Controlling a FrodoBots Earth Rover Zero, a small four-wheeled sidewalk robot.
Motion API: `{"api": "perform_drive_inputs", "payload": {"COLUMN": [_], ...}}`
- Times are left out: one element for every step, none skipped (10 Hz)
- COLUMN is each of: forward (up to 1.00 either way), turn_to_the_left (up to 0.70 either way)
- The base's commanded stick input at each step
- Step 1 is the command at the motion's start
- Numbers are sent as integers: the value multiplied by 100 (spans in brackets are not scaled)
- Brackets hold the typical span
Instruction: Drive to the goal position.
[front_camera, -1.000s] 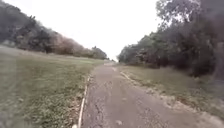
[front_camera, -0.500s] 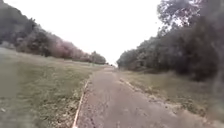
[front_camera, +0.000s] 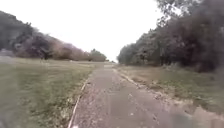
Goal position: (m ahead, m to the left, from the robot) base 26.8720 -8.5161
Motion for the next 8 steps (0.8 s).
{"api": "perform_drive_inputs", "payload": {"forward": [60, 60, 60, 60, 60, 60, 60, 60], "turn_to_the_left": [0, 2, 15, 15, 15, 12, 6, 0]}}
